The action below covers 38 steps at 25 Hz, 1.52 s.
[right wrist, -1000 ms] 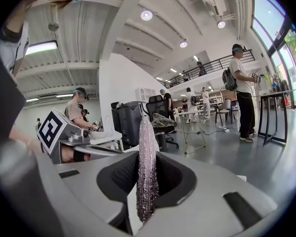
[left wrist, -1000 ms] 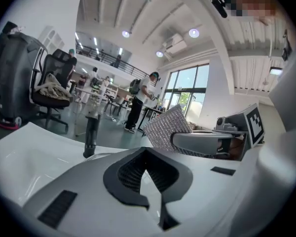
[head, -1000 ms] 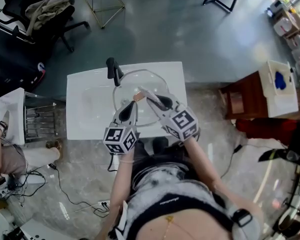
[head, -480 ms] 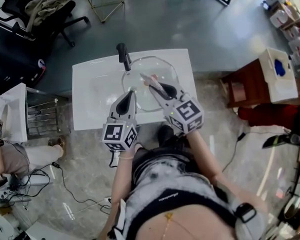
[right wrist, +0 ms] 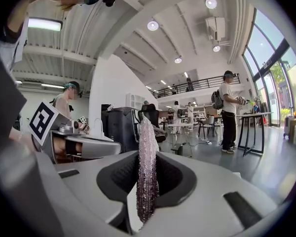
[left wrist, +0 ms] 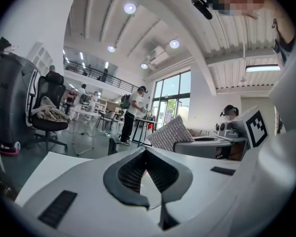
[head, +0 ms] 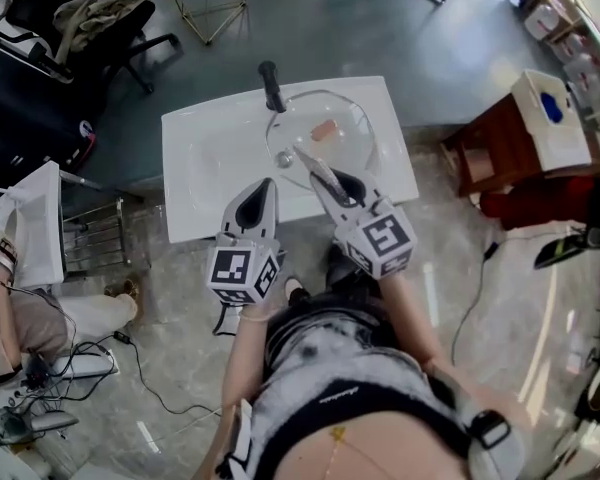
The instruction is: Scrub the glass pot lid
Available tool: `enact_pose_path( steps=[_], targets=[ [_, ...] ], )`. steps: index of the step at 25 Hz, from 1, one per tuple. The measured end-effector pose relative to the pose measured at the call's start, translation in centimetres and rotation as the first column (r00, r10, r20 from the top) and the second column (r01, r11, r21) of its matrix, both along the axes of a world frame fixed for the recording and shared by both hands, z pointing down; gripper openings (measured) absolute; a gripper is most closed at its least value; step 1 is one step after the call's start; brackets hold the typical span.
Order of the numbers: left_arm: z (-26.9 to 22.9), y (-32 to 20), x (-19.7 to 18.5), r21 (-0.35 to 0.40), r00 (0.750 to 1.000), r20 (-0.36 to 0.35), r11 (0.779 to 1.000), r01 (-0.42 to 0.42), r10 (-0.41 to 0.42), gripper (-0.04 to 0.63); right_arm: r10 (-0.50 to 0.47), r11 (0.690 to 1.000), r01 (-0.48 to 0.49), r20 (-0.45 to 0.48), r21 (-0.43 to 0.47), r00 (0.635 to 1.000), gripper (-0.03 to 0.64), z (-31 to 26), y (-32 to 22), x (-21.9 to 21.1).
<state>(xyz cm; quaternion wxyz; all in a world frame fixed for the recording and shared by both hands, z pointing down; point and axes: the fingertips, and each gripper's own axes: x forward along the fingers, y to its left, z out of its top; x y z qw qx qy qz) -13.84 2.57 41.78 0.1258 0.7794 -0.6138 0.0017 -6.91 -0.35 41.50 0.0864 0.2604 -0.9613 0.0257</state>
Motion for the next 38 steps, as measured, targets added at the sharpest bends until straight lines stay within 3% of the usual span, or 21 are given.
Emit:
enact_pose_path(
  steps=[4, 10, 20, 27, 38],
  targets=[
    [-0.1, 2.8, 0.3, 0.005, 0.998, 0.019, 0.999, -0.053, 0.052, -0.008, 0.065, 0.998, -0.065, -0.006, -0.001, 0.998, 0.078, -0.5, 3.5, 0.6],
    [-0.6, 5.9, 1.8, 0.023, 0.994, -0.017, 0.994, -0.111, 0.112, -0.008, 0.157, 0.988, -0.157, 0.0, 0.002, 0.988, 0.077, -1.4, 7.0, 2.6],
    [-1.4, 6.1, 7.8, 0.032, 0.99, 0.03, 0.99, -0.141, 0.14, -0.008, 0.22, 0.975, -0.22, -0.025, 0.025, 0.975, 0.075, -2.2, 6.8, 8.2],
    [-1.2, 5.2, 12.1, 0.0, 0.993, 0.043, 0.994, -0.113, 0.113, -0.008, 0.166, 0.986, -0.166, -0.059, -0.003, 0.984, 0.075, -1.6, 5.3, 10.6],
    [-0.4, 4.8, 13.7, -0.04, 0.999, 0.044, 0.999, -0.026, 0.028, -0.008, 0.075, 0.996, -0.078, -0.047, -0.043, 0.996, 0.075, -0.7, 4.9, 11.1]
  ],
)
